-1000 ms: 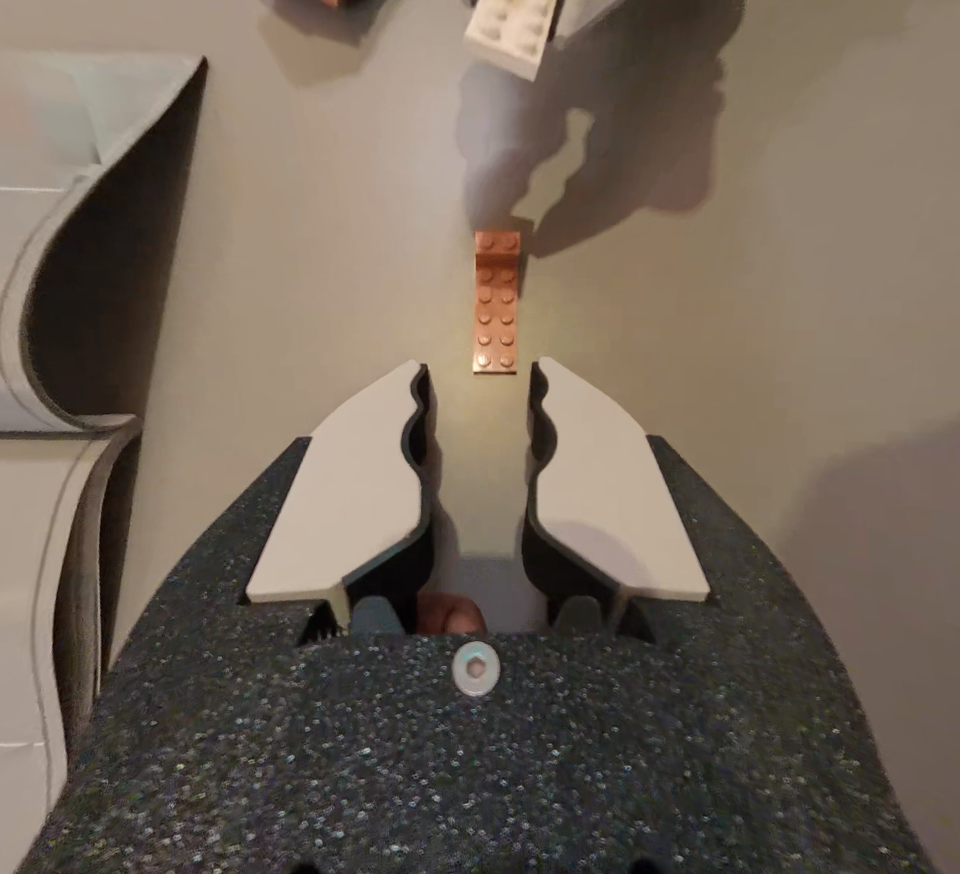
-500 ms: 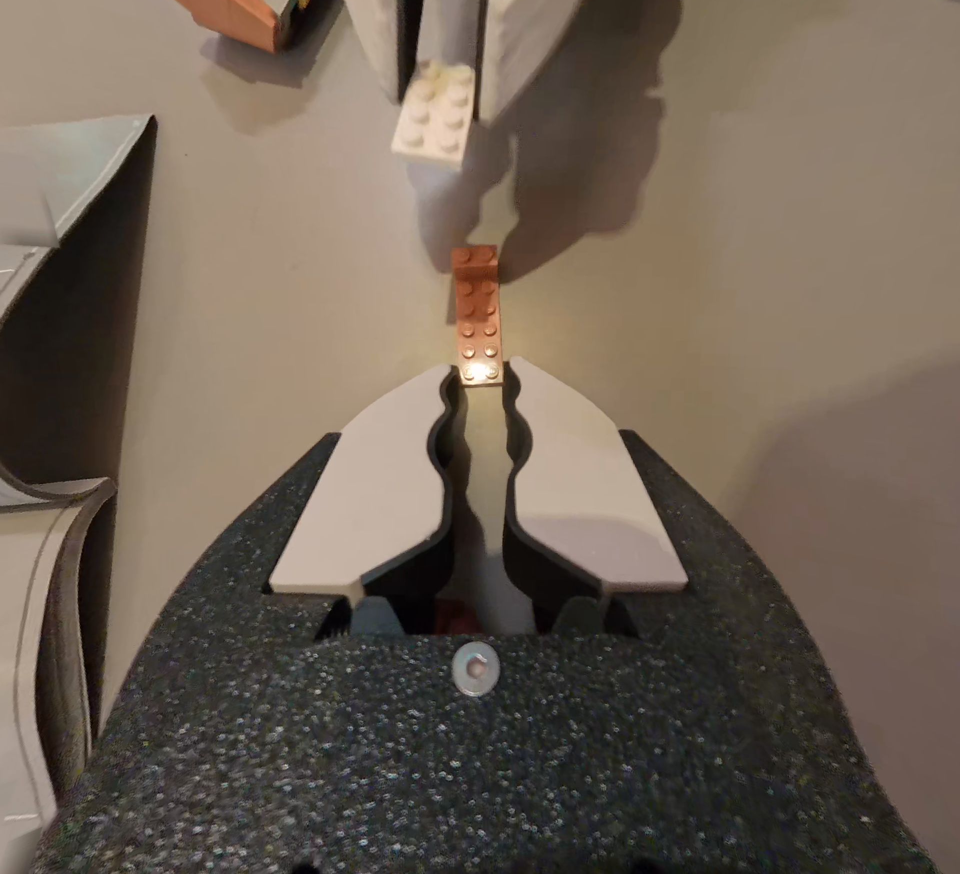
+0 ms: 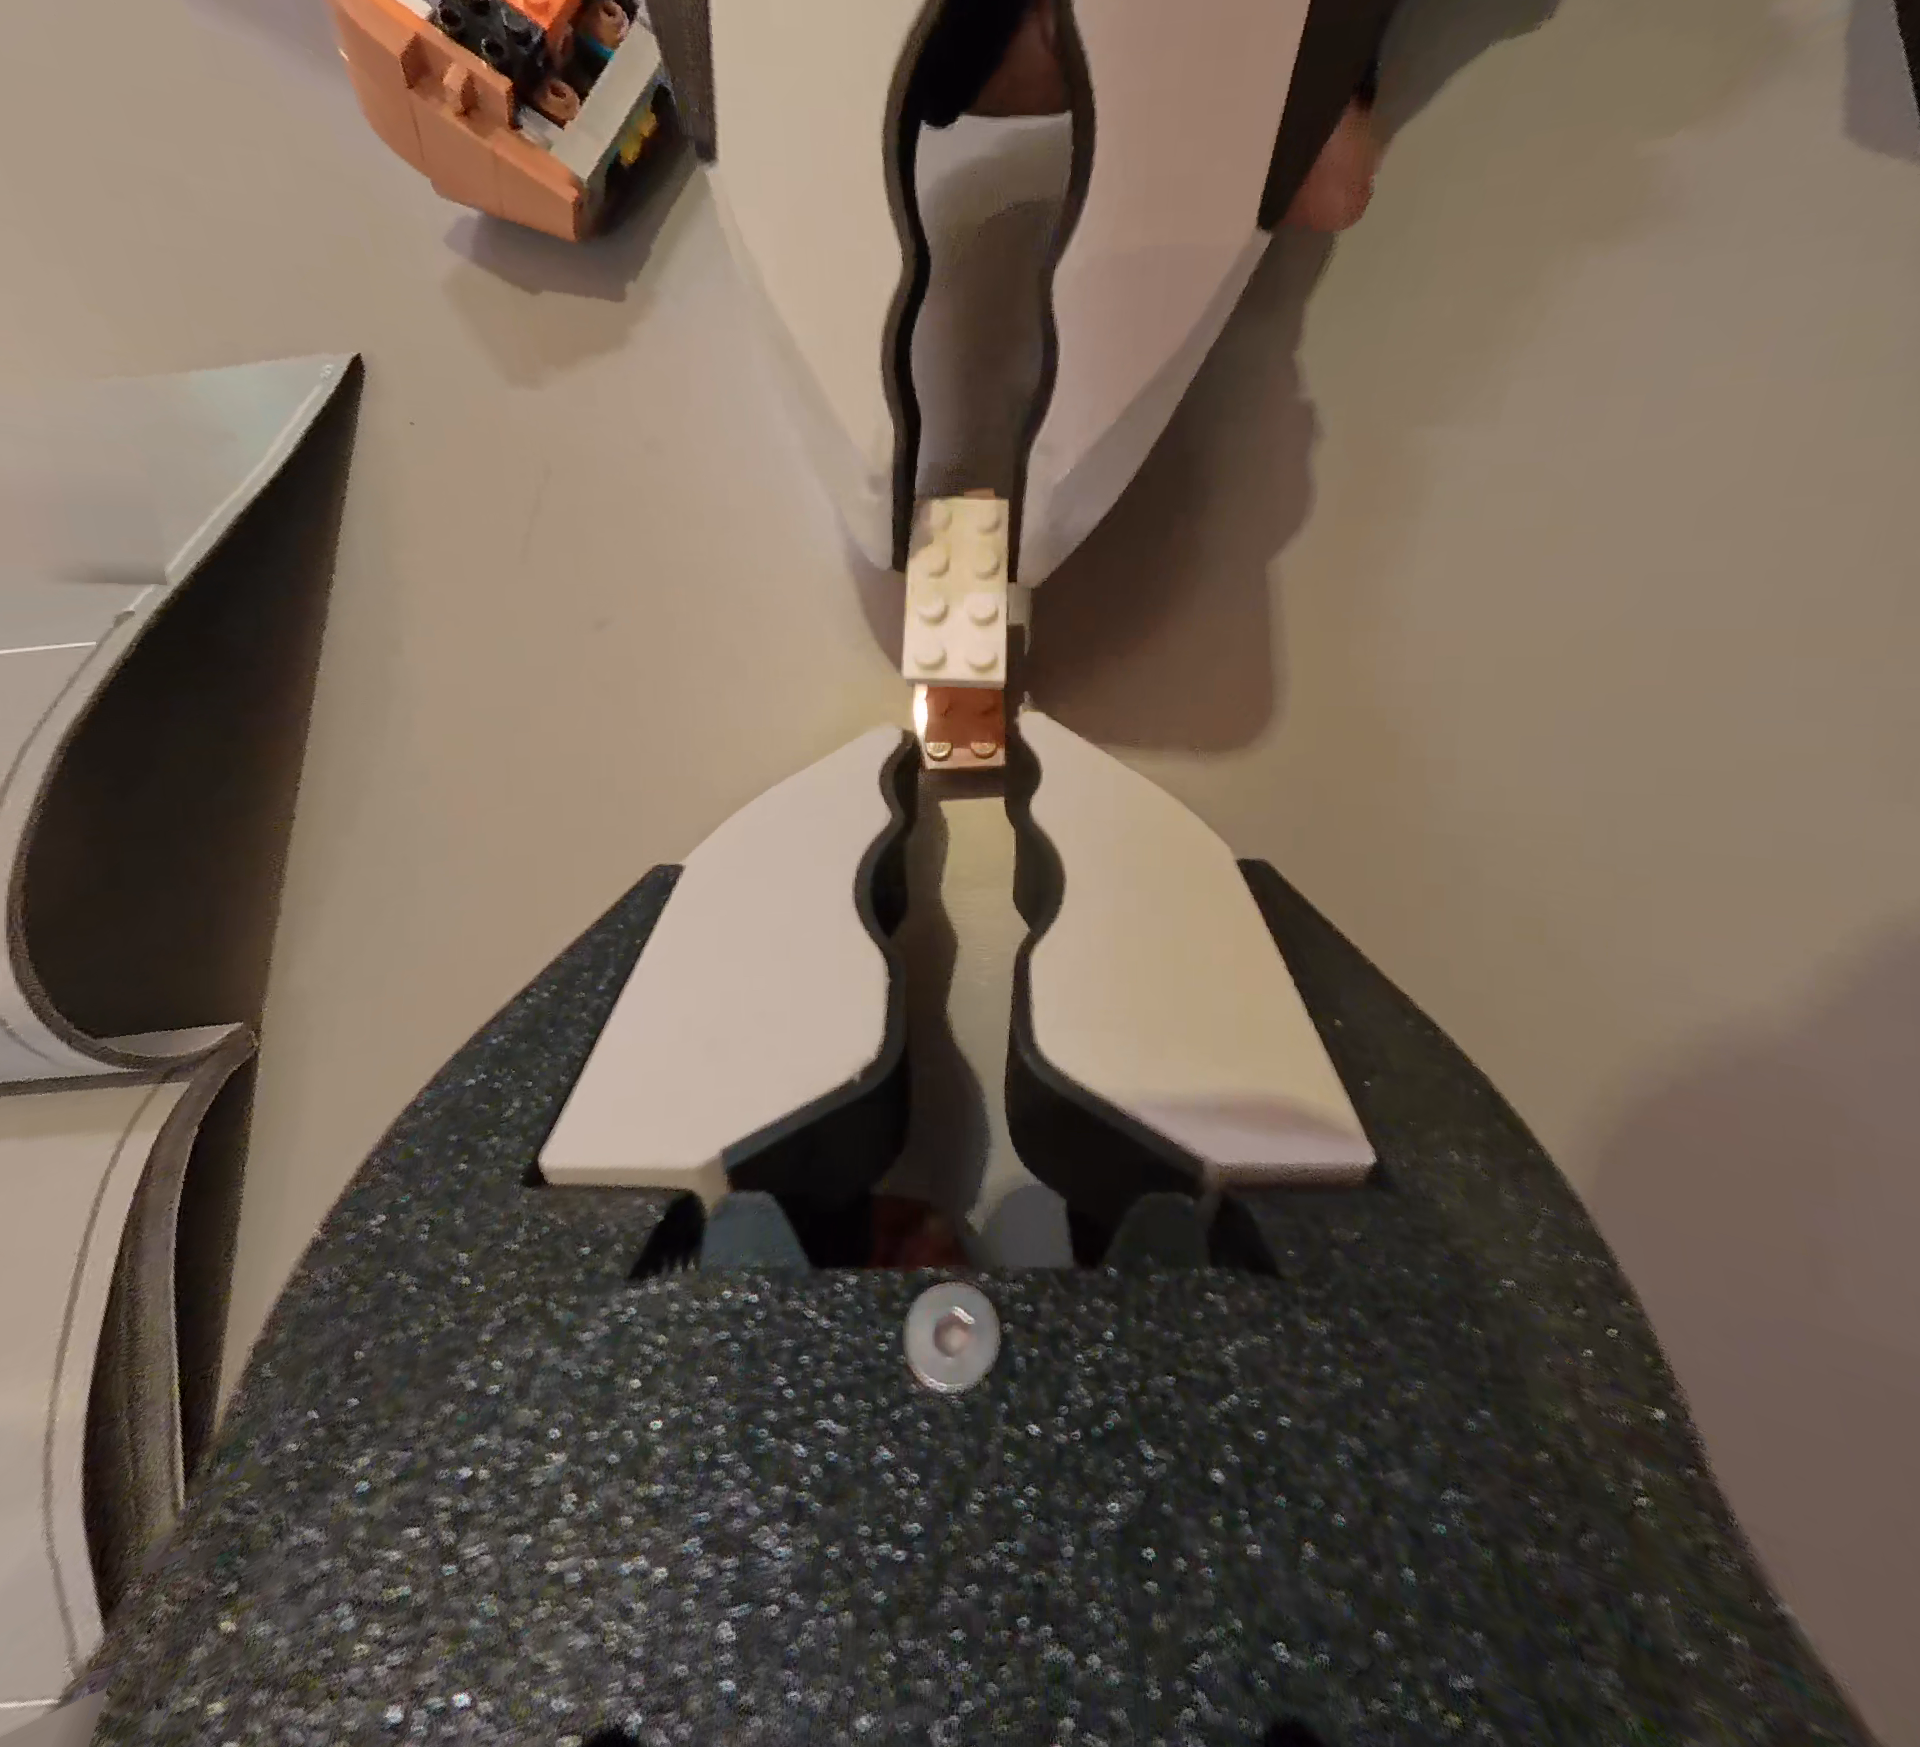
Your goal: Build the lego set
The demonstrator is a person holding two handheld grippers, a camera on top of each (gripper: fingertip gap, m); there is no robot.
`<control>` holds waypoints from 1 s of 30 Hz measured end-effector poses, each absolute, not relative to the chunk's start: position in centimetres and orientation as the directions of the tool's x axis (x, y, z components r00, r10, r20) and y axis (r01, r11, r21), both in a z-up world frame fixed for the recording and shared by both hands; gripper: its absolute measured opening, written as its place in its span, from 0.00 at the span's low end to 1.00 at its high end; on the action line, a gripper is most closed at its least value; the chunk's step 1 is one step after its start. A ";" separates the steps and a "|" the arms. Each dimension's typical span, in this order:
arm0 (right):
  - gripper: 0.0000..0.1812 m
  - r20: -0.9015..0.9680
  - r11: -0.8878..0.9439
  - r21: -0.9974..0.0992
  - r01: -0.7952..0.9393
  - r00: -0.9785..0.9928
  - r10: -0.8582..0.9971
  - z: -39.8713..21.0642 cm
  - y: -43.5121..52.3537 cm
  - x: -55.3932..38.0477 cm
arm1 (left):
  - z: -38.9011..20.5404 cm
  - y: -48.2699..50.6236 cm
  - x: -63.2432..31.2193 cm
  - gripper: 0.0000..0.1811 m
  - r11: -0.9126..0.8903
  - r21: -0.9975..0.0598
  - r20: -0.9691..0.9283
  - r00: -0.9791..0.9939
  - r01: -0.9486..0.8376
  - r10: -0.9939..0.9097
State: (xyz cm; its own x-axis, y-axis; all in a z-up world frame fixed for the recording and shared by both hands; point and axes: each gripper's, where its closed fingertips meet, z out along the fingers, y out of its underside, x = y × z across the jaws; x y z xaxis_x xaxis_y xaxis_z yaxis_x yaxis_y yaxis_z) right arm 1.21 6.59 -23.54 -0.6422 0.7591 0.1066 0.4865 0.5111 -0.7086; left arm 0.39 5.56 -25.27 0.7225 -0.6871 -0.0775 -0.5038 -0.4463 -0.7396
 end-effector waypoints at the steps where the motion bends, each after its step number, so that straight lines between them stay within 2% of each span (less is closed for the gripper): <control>1: 0.09 0.111 0.517 -0.705 0.486 -0.644 0.757 -23.6 6.6 1.2 | -25.2 5.6 0.4 0.09 -0.443 -0.740 -0.083 0.722 -0.506 -0.687; 18: 0.10 0.147 0.558 -0.679 0.477 -0.656 0.740 -24.0 6.6 1.0 | -24.5 5.5 0.2 0.09 -0.416 -0.748 -0.114 0.718 -0.517 -0.687; 22: 0.13 0.174 0.574 -0.680 0.456 -0.661 0.730 -23.9 6.6 1.0 | -24.5 5.6 0.1 0.09 -0.418 -0.748 -0.116 0.721 -0.516 -0.683; 27: 0.18 0.347 0.634 -0.699 0.330 -0.619 0.705 -22.2 7.4 0.4 | -24.0 5.7 -0.6 0.09 -0.431 -0.761 -0.099 0.744 -0.485 -0.661; 30: 0.21 0.499 0.701 -0.671 0.240 -0.553 0.667 -21.3 8.1 0.0 | -23.6 5.9 -1.2 0.09 -0.442 -0.773 -0.080 0.762 -0.454 -0.642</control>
